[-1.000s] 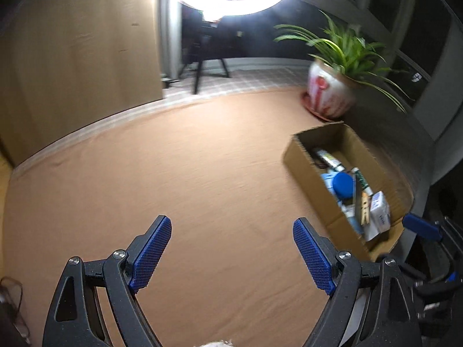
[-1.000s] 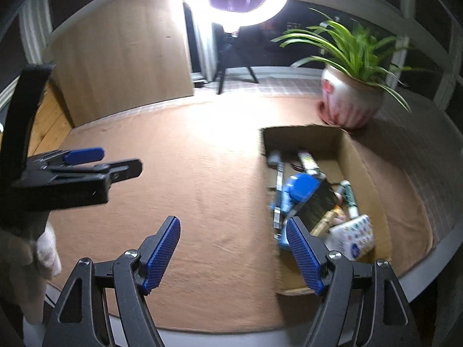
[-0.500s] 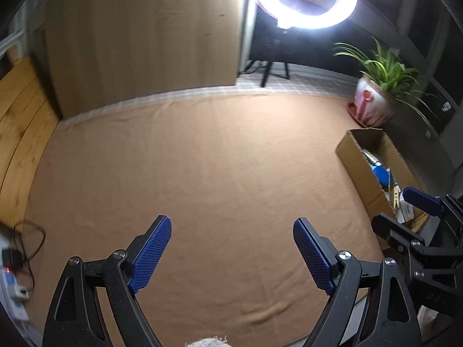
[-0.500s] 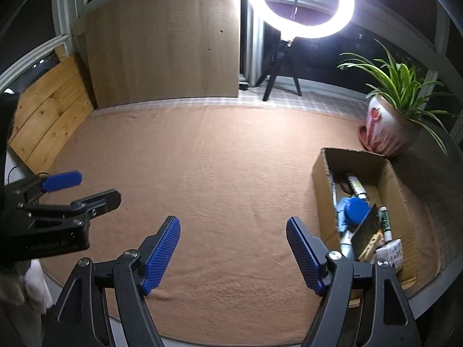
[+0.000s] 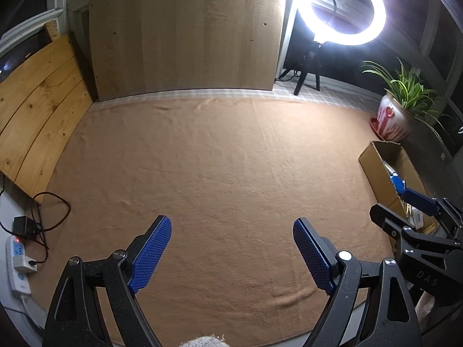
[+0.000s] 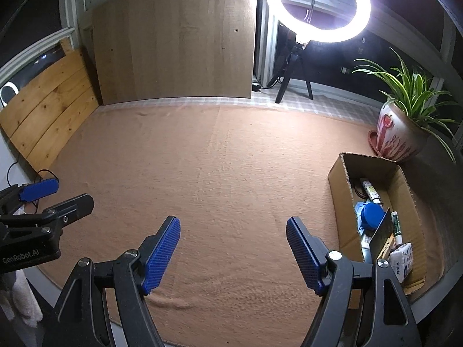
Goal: Organize objects
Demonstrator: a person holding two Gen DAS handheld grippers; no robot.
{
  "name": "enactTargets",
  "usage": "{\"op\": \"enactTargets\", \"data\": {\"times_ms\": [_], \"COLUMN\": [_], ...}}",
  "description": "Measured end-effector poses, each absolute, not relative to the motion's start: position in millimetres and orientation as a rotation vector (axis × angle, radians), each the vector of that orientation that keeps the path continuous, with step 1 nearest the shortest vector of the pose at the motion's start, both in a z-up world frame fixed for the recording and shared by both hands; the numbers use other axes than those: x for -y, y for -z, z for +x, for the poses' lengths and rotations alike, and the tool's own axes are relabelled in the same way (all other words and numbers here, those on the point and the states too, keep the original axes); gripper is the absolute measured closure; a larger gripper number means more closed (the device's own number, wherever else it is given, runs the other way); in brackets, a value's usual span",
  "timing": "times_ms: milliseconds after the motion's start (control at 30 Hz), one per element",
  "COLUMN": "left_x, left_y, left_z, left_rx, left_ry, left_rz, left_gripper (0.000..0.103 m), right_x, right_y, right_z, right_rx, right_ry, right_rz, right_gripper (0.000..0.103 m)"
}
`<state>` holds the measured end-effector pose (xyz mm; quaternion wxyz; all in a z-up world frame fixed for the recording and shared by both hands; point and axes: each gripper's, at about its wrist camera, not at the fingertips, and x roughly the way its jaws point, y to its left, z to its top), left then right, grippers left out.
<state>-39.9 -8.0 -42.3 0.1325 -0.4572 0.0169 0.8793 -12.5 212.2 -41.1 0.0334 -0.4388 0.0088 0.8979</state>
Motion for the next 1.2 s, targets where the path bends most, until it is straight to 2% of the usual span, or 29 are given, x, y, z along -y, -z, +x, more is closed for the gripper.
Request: {"op": "enactTargets", "data": {"times_ms": [1200], "left_x": [5], "left_y": [58], "left_z": [-60], "left_rx": [-0.056], "left_ry": [-2.551], "left_rz": [-1.36], "left_gripper": [0.014], "right_x": [-218], "right_y": [51], "right_z": [-28], "right_rx": [-0.042], "right_ry": [-2.701], "right_rz": [-1.364], "right_gripper": [0.03]}}
